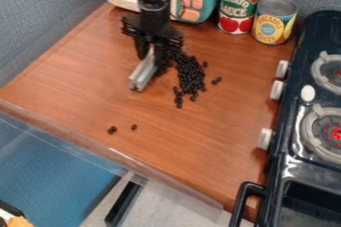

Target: Sweep into pile

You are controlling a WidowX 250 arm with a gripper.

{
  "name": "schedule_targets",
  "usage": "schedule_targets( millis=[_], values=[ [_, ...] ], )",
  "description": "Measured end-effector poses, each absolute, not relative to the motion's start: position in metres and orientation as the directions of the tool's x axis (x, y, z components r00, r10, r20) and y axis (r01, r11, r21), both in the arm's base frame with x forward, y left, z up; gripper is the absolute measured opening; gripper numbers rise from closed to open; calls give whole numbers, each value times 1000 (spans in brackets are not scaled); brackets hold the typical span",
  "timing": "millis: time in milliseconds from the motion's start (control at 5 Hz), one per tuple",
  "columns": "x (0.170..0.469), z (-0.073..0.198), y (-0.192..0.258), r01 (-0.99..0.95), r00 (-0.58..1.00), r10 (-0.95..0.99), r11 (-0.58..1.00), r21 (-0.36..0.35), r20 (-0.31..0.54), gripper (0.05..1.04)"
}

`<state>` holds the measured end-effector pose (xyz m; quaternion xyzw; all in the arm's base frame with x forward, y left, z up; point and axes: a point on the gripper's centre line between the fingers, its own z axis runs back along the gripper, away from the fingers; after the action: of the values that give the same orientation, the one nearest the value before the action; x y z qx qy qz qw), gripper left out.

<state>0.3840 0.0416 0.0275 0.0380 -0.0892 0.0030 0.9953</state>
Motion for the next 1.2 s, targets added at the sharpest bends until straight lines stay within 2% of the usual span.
schedule_targets(
  millis=[400,600,800,1000,1200],
  values=[
    [384,29,18,-1,986,-4,999,33,164,336],
    [383,30,21,11,986,-17,999,40,165,336],
    [384,51,45,-3,977,-10,998,63,213,336],
    [372,61,77,-28,973,8,996,86,233,336],
    [357,58,96,-27,974,1,993,116,224,336]
  ],
)
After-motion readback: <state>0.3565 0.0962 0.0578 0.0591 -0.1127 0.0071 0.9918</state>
